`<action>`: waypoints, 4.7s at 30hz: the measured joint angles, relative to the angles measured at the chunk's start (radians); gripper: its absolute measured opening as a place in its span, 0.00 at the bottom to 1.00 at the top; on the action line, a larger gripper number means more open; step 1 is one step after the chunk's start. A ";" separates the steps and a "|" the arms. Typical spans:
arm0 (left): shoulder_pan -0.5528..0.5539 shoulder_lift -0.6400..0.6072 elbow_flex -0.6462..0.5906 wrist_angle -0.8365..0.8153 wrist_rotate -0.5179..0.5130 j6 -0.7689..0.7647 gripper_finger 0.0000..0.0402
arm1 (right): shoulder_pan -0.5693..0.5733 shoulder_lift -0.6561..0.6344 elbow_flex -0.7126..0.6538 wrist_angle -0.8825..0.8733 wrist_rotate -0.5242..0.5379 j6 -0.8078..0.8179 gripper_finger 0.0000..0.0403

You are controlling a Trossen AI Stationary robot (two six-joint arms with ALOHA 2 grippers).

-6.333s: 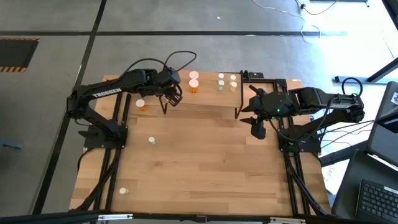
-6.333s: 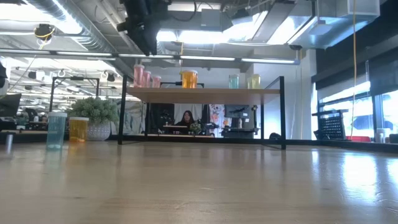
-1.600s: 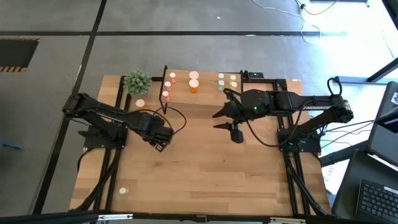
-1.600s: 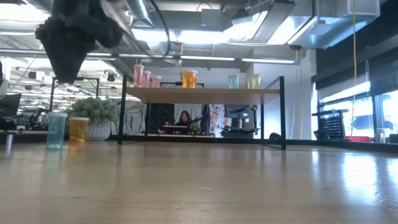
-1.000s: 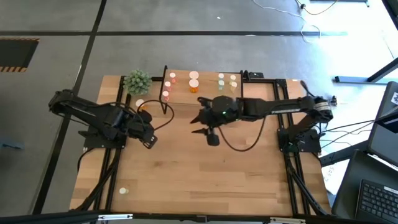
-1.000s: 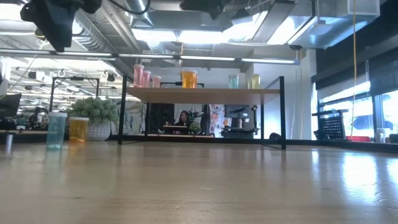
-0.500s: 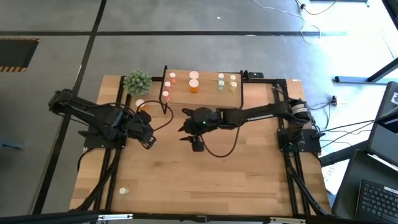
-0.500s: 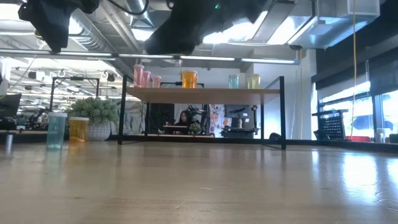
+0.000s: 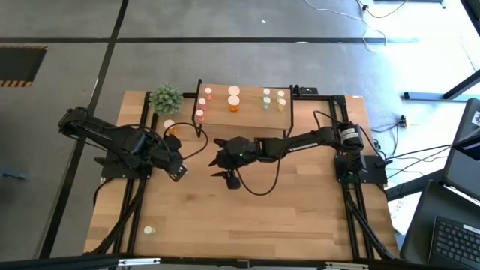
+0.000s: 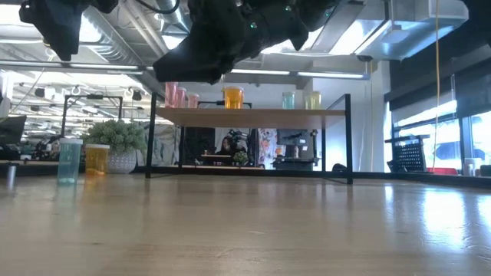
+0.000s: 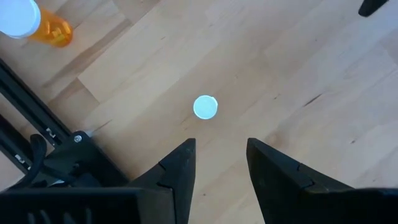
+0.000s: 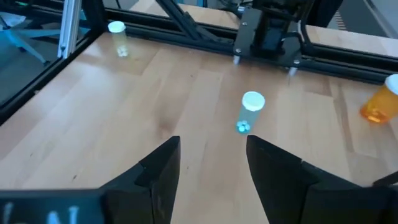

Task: Pick and place medicine bottles onto shelf by color
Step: Put the blue medicine bottle on the shelf, aligned with the other blue medicine bottle

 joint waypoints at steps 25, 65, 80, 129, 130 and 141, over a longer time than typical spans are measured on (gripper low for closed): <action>0.000 0.000 -0.001 0.033 0.024 -0.006 0.34 | -0.001 -0.206 0.000 -0.256 -0.008 0.020 0.47; 0.100 0.021 -0.284 0.295 0.041 -0.113 0.34 | -0.005 -0.616 0.000 -0.987 -0.007 0.107 0.47; 0.102 0.021 -0.284 0.319 0.041 -0.112 0.34 | -0.005 -0.615 0.000 -0.971 -0.007 0.106 0.47; 0.100 0.021 -0.411 0.443 0.049 0.098 0.54 | -0.005 -0.615 0.000 -0.972 -0.007 0.107 0.47; 0.100 0.021 -0.415 0.443 0.049 0.098 0.54 | -0.005 -0.615 0.000 -0.972 -0.006 0.105 0.47; 0.100 0.021 -0.466 0.509 0.047 0.098 0.54 | -0.005 -0.615 0.000 -0.972 -0.007 0.105 0.47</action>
